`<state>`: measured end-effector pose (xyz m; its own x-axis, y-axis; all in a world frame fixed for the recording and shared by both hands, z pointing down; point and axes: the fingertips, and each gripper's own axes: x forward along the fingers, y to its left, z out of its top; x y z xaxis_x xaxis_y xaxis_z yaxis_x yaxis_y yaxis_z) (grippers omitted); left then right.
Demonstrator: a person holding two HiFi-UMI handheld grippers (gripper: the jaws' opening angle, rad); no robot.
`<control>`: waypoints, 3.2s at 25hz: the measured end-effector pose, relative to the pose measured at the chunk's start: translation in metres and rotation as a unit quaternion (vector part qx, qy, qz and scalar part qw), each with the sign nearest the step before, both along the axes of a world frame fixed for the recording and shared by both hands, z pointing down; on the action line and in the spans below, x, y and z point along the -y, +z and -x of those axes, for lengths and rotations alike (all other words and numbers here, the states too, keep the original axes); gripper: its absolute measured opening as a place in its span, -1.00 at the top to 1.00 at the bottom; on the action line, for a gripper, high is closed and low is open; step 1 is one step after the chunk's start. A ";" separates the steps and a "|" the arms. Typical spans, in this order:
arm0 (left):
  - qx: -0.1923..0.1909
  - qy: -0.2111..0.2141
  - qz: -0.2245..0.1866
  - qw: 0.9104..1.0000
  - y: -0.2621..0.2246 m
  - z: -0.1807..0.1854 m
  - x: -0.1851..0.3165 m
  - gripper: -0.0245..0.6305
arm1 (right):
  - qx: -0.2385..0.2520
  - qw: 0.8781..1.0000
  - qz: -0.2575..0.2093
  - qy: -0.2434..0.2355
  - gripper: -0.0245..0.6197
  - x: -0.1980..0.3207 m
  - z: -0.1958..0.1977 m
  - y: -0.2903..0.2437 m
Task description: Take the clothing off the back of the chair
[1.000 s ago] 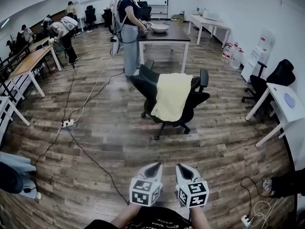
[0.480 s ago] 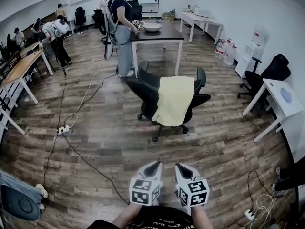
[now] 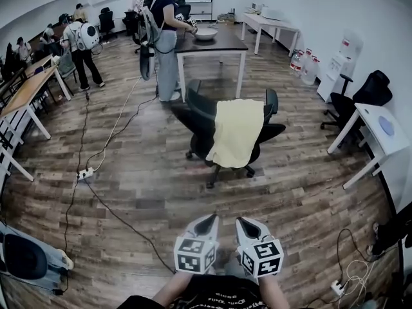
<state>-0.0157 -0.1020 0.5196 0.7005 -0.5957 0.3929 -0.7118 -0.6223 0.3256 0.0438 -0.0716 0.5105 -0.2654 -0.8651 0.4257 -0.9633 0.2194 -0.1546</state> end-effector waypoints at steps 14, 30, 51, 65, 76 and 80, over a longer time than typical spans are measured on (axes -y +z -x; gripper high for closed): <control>0.010 -0.037 0.014 0.999 0.004 -0.017 0.030 0.90 | 0.011 0.999 0.006 -0.045 0.81 0.039 -0.018 0.003; -0.011 -0.100 -0.014 0.995 -0.022 -0.044 0.117 0.90 | 0.065 0.995 -0.015 -0.075 0.16 0.129 -0.062 -0.023; -0.047 -0.094 -0.050 0.993 -0.072 -0.055 0.193 -0.08 | 0.048 0.992 -0.068 -0.096 -0.27 0.191 -0.094 -0.065; -0.063 -0.045 -0.032 0.996 -0.077 -0.072 0.228 -0.08 | 0.045 0.983 -0.067 -0.164 -0.27 0.232 -0.085 -0.080; -0.066 0.011 -0.064 0.996 -0.088 -0.083 0.231 0.03 | 0.032 0.978 -0.071 -0.194 0.52 0.236 -0.075 -0.082; -0.072 0.017 -0.068 0.995 -0.088 -0.086 0.224 0.27 | 0.027 0.976 -0.071 -0.204 0.63 0.232 -0.070 -0.080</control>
